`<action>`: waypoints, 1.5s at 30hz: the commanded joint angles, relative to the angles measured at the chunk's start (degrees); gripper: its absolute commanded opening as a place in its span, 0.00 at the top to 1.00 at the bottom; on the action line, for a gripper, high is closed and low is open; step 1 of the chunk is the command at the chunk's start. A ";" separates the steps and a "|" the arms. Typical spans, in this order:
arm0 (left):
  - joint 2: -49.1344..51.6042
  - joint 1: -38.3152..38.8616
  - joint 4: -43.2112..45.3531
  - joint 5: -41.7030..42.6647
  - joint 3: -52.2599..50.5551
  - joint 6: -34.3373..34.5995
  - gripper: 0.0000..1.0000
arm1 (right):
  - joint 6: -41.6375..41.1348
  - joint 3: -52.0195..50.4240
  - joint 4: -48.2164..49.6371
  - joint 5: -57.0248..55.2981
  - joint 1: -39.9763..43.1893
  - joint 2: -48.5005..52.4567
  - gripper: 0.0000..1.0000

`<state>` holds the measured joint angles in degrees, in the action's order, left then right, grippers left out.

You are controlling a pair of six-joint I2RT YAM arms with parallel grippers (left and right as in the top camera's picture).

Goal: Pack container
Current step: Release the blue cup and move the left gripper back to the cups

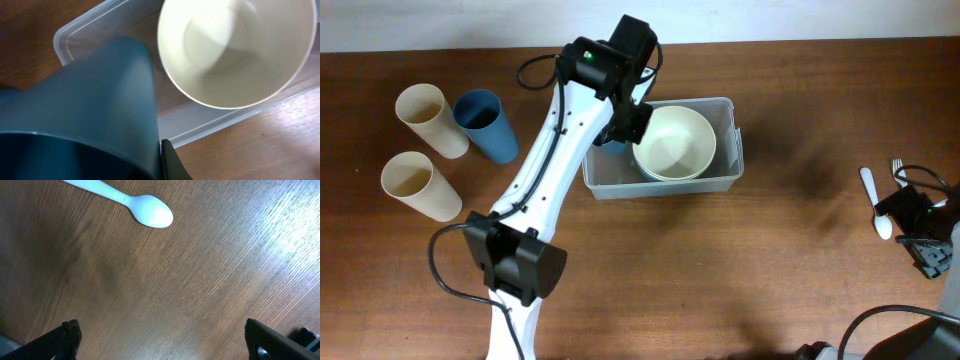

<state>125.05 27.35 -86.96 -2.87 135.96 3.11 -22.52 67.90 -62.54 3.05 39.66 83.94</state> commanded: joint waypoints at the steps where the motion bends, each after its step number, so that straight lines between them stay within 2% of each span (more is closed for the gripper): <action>1: -0.02 -0.15 0.00 -2.03 -0.22 0.76 0.98 | -0.48 0.02 0.02 0.13 0.13 -0.04 0.01; 33: 1.81 -0.61 1.11 -1.88 -0.24 0.74 0.97 | -0.48 0.02 0.02 0.13 0.13 -0.04 0.01; 37: 2.25 -0.68 1.07 -1.90 -0.24 0.74 0.87 | -0.48 0.02 0.02 0.13 0.13 -0.04 0.01; 45: 3.28 -0.68 1.44 -1.92 -0.24 0.72 0.86 | -0.48 0.02 0.02 0.13 0.13 -0.04 0.01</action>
<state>126.34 27.18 -85.91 -4.12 135.94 3.31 -22.52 67.90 -62.52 3.05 39.66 83.94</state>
